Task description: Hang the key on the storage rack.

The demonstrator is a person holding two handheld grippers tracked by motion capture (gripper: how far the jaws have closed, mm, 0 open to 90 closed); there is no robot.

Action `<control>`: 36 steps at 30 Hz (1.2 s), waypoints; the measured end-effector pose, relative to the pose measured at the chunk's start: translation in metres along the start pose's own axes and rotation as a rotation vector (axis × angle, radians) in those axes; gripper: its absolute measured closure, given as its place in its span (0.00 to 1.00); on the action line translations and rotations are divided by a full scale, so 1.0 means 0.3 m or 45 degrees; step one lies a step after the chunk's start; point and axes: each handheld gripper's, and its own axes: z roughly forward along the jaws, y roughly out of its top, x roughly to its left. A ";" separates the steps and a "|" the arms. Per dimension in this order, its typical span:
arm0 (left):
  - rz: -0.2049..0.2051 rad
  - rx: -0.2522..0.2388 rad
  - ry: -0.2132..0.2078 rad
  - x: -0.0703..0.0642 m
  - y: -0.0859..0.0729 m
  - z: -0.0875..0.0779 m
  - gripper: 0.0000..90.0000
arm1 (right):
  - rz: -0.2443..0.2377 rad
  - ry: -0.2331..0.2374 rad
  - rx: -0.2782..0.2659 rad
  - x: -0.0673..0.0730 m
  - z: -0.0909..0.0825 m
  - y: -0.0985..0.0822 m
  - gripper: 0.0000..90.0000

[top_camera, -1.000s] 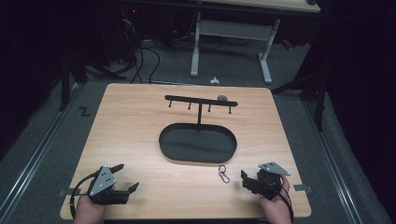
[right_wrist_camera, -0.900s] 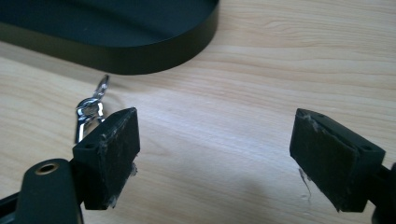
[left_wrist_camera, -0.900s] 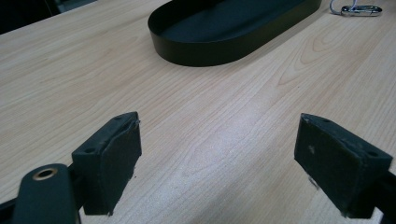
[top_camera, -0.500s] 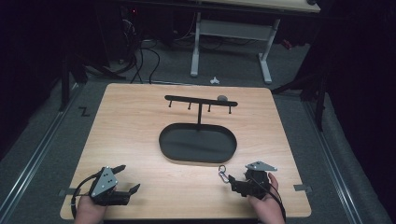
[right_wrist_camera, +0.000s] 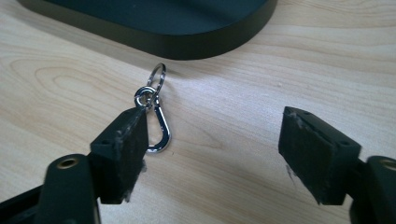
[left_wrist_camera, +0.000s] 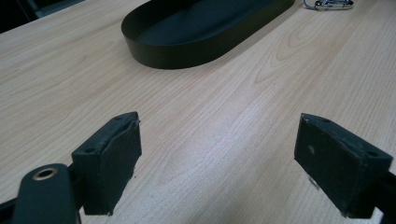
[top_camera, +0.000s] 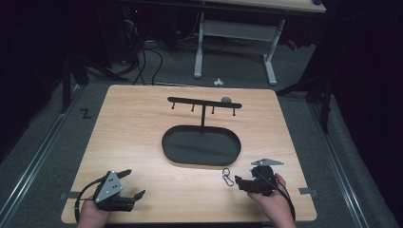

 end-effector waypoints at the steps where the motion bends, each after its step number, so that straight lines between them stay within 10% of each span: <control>1: 0.001 0.000 -0.001 -0.001 0.000 0.000 0.17 | -0.017 -0.002 0.012 0.000 -0.001 0.004 0.29; 17: 0.020 0.026 -0.020 -0.009 0.001 0.013 0.17 | -0.099 -0.005 0.198 -0.002 -0.017 0.067 0.22; 22: 0.031 0.030 -0.027 -0.010 0.002 0.013 0.17 | -0.025 0.031 0.241 0.011 -0.020 0.088 0.19; 36: 0.046 0.045 -0.042 -0.013 0.001 0.016 0.17 | -0.165 0.053 0.335 0.074 0.046 0.122 0.24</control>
